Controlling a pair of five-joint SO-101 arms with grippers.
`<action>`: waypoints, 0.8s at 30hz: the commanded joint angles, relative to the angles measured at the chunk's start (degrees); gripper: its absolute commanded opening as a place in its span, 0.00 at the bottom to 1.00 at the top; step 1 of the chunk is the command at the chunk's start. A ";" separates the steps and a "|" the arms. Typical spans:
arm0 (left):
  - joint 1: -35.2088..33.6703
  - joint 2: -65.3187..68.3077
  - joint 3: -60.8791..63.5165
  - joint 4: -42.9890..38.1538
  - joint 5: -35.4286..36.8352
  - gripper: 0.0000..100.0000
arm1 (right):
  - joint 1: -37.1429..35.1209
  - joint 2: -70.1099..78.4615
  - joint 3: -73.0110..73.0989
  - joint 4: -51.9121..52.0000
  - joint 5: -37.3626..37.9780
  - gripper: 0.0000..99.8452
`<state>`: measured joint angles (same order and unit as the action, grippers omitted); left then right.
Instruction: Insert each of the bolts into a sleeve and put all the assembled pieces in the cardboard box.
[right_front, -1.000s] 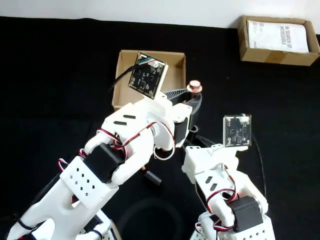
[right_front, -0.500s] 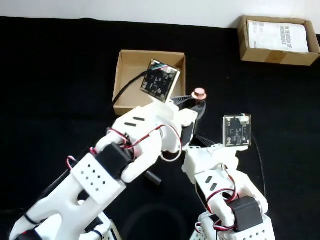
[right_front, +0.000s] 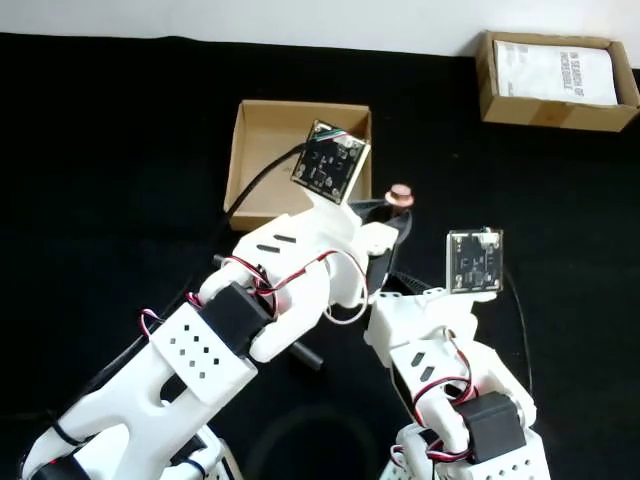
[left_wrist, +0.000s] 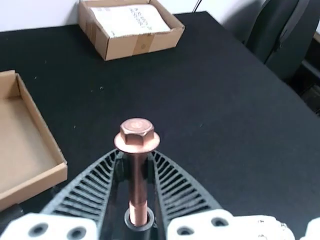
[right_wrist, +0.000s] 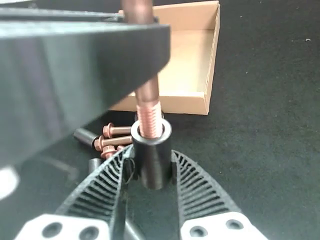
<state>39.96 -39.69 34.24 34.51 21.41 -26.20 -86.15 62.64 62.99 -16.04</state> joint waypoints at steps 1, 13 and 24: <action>0.92 -0.22 -0.84 3.69 0.26 0.01 | -0.31 -0.40 -0.22 -1.10 -0.44 0.01; 0.57 -0.31 -12.35 27.16 0.18 0.24 | -0.22 -0.13 -0.13 -1.10 -0.44 0.01; -2.24 -0.40 -34.86 53.54 -4.22 0.05 | 4.26 2.15 -2.77 -0.84 -0.53 0.01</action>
<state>39.69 -39.78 6.64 81.98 20.00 -23.03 -85.71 62.73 63.08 -16.04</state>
